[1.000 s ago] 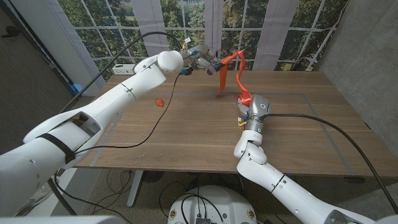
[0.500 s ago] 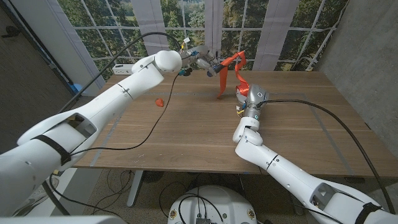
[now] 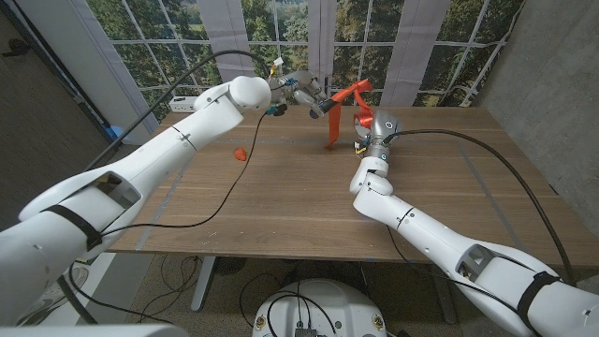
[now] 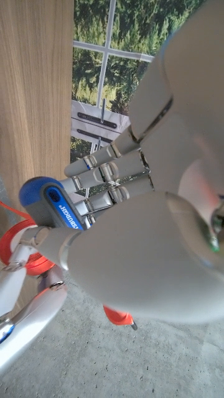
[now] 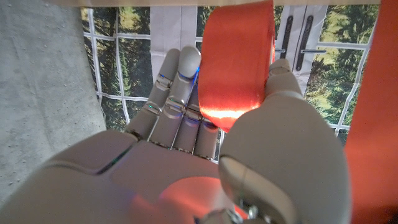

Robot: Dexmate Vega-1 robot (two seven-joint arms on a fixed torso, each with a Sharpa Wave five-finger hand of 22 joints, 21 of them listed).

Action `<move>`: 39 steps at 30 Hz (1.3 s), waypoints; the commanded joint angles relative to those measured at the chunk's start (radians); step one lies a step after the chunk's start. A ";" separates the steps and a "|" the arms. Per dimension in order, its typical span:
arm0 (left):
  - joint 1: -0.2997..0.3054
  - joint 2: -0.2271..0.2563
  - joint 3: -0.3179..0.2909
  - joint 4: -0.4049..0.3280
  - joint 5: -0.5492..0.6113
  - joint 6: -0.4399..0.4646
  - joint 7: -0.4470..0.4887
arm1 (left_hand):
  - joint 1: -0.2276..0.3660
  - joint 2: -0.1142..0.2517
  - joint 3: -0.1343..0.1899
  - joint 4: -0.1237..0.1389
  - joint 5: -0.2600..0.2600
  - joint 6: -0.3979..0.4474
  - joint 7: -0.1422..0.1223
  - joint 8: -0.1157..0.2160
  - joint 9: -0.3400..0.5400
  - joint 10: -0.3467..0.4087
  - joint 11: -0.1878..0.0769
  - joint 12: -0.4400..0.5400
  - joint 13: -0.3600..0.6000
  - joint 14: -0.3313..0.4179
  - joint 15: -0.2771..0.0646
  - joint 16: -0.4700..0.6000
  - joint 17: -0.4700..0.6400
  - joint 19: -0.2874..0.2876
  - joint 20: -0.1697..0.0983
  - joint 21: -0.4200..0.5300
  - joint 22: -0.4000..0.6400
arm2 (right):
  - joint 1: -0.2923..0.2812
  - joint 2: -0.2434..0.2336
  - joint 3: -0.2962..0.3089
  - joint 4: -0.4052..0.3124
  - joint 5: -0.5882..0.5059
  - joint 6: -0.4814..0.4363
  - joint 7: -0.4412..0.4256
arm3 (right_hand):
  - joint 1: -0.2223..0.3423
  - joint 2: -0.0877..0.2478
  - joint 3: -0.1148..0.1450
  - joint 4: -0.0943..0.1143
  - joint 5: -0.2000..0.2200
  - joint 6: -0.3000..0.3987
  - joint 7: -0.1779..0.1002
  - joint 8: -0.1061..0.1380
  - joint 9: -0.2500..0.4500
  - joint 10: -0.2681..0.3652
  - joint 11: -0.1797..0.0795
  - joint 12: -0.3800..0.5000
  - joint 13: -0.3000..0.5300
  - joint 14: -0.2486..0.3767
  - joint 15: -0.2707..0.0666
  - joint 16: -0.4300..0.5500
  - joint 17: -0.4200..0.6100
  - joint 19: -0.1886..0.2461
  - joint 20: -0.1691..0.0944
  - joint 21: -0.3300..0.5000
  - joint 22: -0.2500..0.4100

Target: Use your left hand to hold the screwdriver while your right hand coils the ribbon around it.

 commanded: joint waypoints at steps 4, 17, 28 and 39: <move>0.014 0.009 -0.014 0.006 -0.035 -0.025 -0.009 | 0.137 0.149 0.020 0.020 0.003 0.043 0.030 0.008 0.001 0.017 0.003 0.002 0.008 0.182 -0.255 0.004 0.241 0.003 -0.003 0.008 -0.001 | 0.175 0.012 -0.087 0.118 -0.026 0.017 0.046 | 0.217 0.224 0.000 0.005 0.005 0.018 0.009 0.002 0.005 0.052 -0.031 0.000 0.267 0.052 -0.074 -0.003 0.002 0.006 -0.024 -0.002 0.000; 0.022 0.010 -0.025 0.040 -0.061 -0.066 -0.011 | 0.135 0.148 0.018 0.020 0.003 0.046 0.031 0.006 -0.002 0.023 0.001 0.001 0.001 0.188 -0.255 0.004 0.240 0.005 -0.005 0.009 -0.001 | 0.294 0.027 -0.146 0.170 -0.080 0.034 0.079 | 0.215 0.223 -0.003 0.006 0.004 0.017 0.006 0.003 0.007 0.051 -0.030 -0.002 0.268 0.053 -0.074 -0.007 -0.003 0.002 -0.026 -0.005 0.000; 0.037 0.014 -0.037 0.063 -0.087 -0.090 -0.009 | 0.131 0.151 0.018 0.020 0.004 0.036 0.026 0.001 -0.004 0.014 -0.011 -0.001 0.001 0.183 -0.256 -0.006 0.231 0.005 -0.007 0.009 -0.001 | 0.348 0.002 -0.170 0.118 -0.149 0.010 0.118 | 0.212 0.224 -0.005 0.007 0.004 0.018 0.006 0.001 0.004 0.051 -0.031 -0.002 0.270 0.054 -0.074 -0.009 -0.004 0.005 -0.027 -0.005 0.000; 0.042 0.034 -0.034 0.058 -0.081 -0.083 -0.018 | 0.131 0.152 0.018 0.019 0.005 0.032 0.023 0.000 -0.005 0.008 -0.017 -0.001 0.004 0.180 -0.256 -0.009 0.230 0.004 -0.007 0.008 -0.002 | 0.374 -0.033 -0.192 0.041 -0.236 -0.019 0.171 | 0.211 0.223 -0.007 0.007 0.005 0.019 0.008 0.000 0.003 0.053 -0.030 -0.004 0.270 0.054 -0.074 -0.011 -0.006 0.006 -0.027 -0.006 0.000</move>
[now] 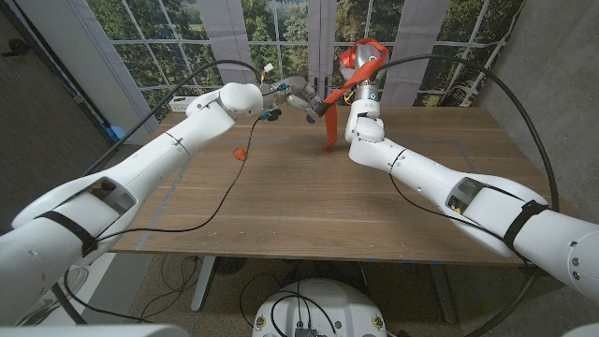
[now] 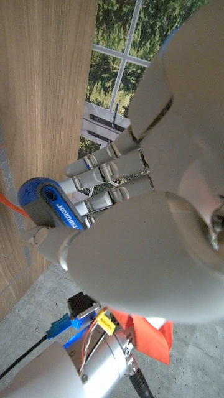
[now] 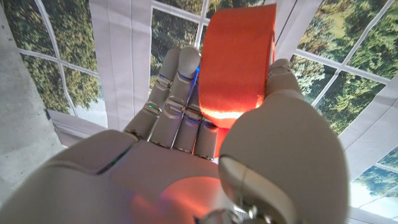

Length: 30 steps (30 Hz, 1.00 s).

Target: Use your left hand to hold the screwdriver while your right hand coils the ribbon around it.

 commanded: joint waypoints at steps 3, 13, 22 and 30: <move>0.001 0.023 0.004 -0.002 -0.002 0.009 -0.029 | 0.132 0.151 0.019 0.018 0.007 0.025 0.021 0.003 0.002 0.004 -0.010 0.004 0.007 0.176 -0.260 -0.001 0.229 0.003 -0.008 0.004 0.004 | 0.038 -0.034 -0.022 -0.074 -0.098 -0.028 0.059 | 0.212 0.223 0.000 0.005 0.006 0.017 0.008 0.004 0.005 0.051 -0.029 0.009 0.265 0.057 -0.075 -0.001 0.001 0.006 -0.028 -0.003 0.000; -0.048 0.075 0.055 -0.032 0.054 0.067 -0.141 | 0.133 0.152 0.021 0.017 0.008 0.019 0.011 0.002 0.003 -0.004 -0.014 0.002 0.007 0.169 -0.260 -0.006 0.229 0.000 -0.004 0.003 0.004 | 0.006 -0.072 0.004 -0.131 -0.140 -0.073 0.088 | 0.213 0.224 -0.001 0.005 0.007 0.016 0.008 0.003 0.006 0.051 -0.030 0.007 0.266 0.058 -0.074 -0.002 0.003 0.005 -0.028 -0.005 0.000; -0.004 0.123 0.033 -0.142 0.142 0.126 -0.064 | 0.134 0.155 0.023 0.017 0.009 0.012 0.005 0.001 0.004 -0.012 -0.022 0.003 0.012 0.166 -0.260 -0.008 0.230 -0.003 0.000 0.001 0.004 | -0.019 -0.092 0.029 -0.179 -0.163 -0.084 0.101 | 0.214 0.225 0.000 0.004 0.008 0.018 0.007 0.002 0.003 0.052 -0.031 0.004 0.262 0.059 -0.074 -0.004 0.002 0.005 -0.027 -0.006 0.000; 0.011 0.127 0.020 -0.161 0.158 0.143 -0.058 | 0.133 0.157 0.025 0.017 0.010 0.000 -0.004 -0.001 0.006 -0.019 -0.021 0.002 0.013 0.161 -0.260 -0.012 0.229 -0.004 0.001 0.001 0.004 | -0.039 -0.104 0.046 -0.216 -0.180 -0.102 0.122 | 0.215 0.223 -0.001 0.003 0.009 0.019 0.008 0.002 0.003 0.054 -0.031 0.004 0.262 0.054 -0.074 -0.008 0.002 0.007 -0.025 -0.006 0.000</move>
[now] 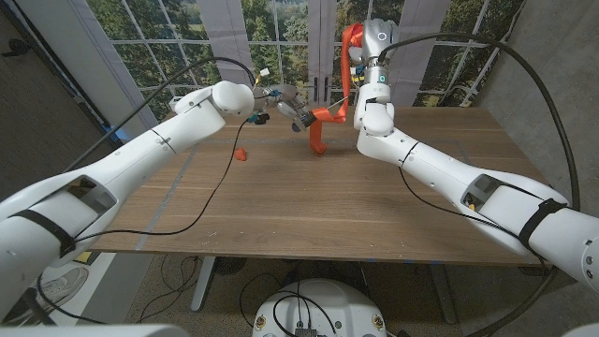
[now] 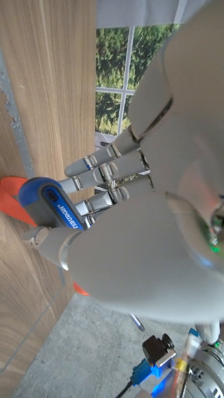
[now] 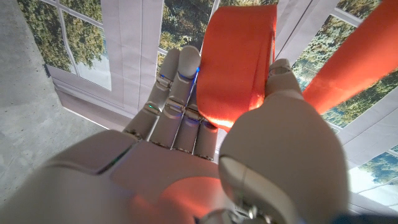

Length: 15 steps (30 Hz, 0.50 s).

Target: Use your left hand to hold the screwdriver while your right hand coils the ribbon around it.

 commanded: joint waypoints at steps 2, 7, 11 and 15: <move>0.025 0.019 -0.020 -0.047 0.035 0.034 0.016 | 0.133 0.156 0.026 0.016 0.011 -0.001 -0.007 0.002 0.003 -0.003 -0.003 0.005 0.003 0.163 -0.257 -0.002 0.197 -0.004 0.001 0.001 0.005 | -0.031 -0.024 0.022 -0.055 -0.037 -0.026 0.030 | 0.215 0.223 0.000 0.004 0.009 0.019 0.009 0.006 0.003 0.054 -0.030 0.001 0.262 0.054 -0.074 -0.002 -0.001 0.006 -0.025 -0.003 0.000; 0.030 0.017 -0.023 -0.050 0.038 0.033 0.021 | 0.133 0.157 0.027 0.016 0.011 -0.004 -0.008 0.002 0.004 -0.007 -0.006 0.004 0.003 0.159 -0.257 -0.004 0.197 -0.004 0.001 0.000 0.005 | -0.047 -0.028 0.036 -0.070 -0.035 -0.023 0.034 | 0.216 0.223 0.000 0.004 0.010 0.021 0.011 0.007 0.003 0.054 -0.030 0.001 0.262 0.054 -0.074 -0.002 0.001 0.006 -0.024 -0.004 0.000; 0.027 0.013 -0.019 -0.047 0.042 0.034 0.015 | 0.132 0.159 0.028 0.017 0.012 -0.007 -0.010 0.003 0.006 -0.010 -0.004 0.004 0.003 0.158 -0.257 -0.005 0.197 -0.005 0.002 0.000 0.005 | -0.058 -0.028 0.041 -0.072 -0.043 -0.031 0.028 | 0.216 0.223 0.000 0.003 0.011 0.020 0.010 0.007 0.004 0.054 -0.030 0.001 0.263 0.057 -0.074 0.000 0.003 0.005 -0.024 -0.004 0.000; 0.024 0.010 -0.014 -0.044 0.047 0.033 0.009 | 0.131 0.159 0.028 0.017 0.012 -0.007 -0.012 0.003 0.006 -0.011 -0.008 0.004 0.002 0.156 -0.257 -0.006 0.198 -0.006 0.002 -0.001 0.005 | -0.073 -0.035 0.049 -0.077 -0.043 -0.033 0.024 | 0.217 0.224 0.000 0.003 0.011 0.021 0.010 0.007 0.003 0.052 -0.029 0.002 0.268 0.056 -0.073 0.000 0.004 0.005 -0.023 -0.005 0.000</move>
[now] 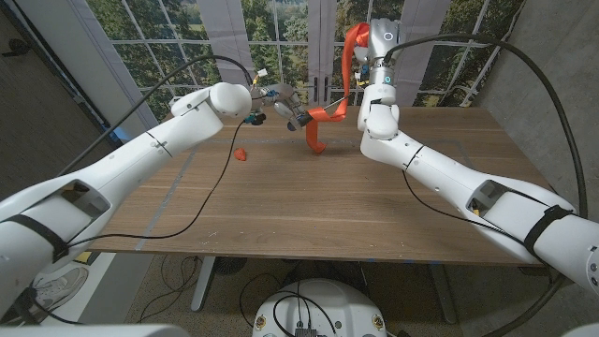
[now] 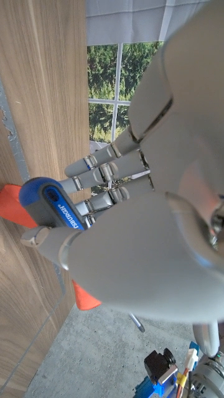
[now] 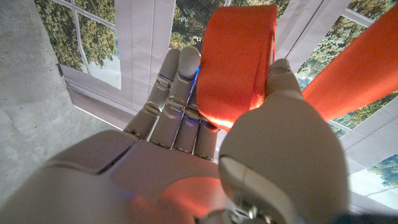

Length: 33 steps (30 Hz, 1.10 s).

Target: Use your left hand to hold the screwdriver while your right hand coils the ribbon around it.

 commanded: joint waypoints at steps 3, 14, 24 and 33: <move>0.001 -0.003 0.004 -0.008 0.022 0.009 -0.003 | 0.131 0.159 0.026 0.020 0.005 0.004 -0.005 0.004 0.006 -0.006 -0.004 0.004 0.002 0.159 -0.253 -0.002 0.197 -0.002 -0.002 0.002 0.003 | -0.042 -0.017 0.025 -0.029 -0.013 -0.015 0.003 | 0.217 0.224 0.000 0.004 0.005 0.022 0.010 0.003 0.004 0.054 -0.030 0.001 0.262 0.057 -0.073 0.002 0.007 0.005 -0.024 -0.001 0.000; -0.003 0.003 0.029 -0.030 0.097 0.050 0.011 | 0.129 0.159 0.027 0.020 0.006 0.005 -0.005 0.007 0.007 -0.004 -0.005 0.006 0.001 0.161 -0.253 -0.002 0.198 -0.002 -0.001 0.001 0.003 | -0.063 -0.045 0.011 -0.068 -0.024 -0.070 0.093 | 0.217 0.221 -0.002 0.003 0.006 0.020 0.007 0.003 0.005 0.051 -0.029 0.004 0.270 0.051 -0.074 -0.004 0.003 0.003 -0.024 -0.003 0.000; -0.022 0.001 0.072 -0.036 0.194 0.078 -0.008 | 0.127 0.159 0.028 0.020 0.006 0.007 -0.008 0.009 0.008 -0.002 -0.009 0.006 -0.004 0.162 -0.253 -0.003 0.196 -0.002 -0.002 0.001 0.003 | -0.102 -0.091 -0.014 -0.113 -0.039 -0.121 0.175 | 0.216 0.222 -0.005 0.004 0.005 0.016 0.006 0.000 0.003 0.051 -0.029 -0.002 0.264 0.049 -0.074 -0.008 -0.004 0.001 -0.024 -0.003 0.001; -0.029 -0.013 0.088 -0.003 0.209 0.060 -0.057 | 0.125 0.160 0.028 0.021 0.005 0.009 -0.010 0.010 0.008 -0.001 -0.011 0.005 -0.008 0.165 -0.253 -0.003 0.196 -0.002 -0.002 0.000 0.003 | -0.137 -0.134 -0.032 -0.140 -0.047 -0.158 0.247 | 0.216 0.224 -0.007 0.004 0.004 0.015 0.004 0.000 0.005 0.047 -0.030 -0.002 0.267 0.052 -0.073 -0.006 -0.005 -0.003 -0.024 -0.004 0.001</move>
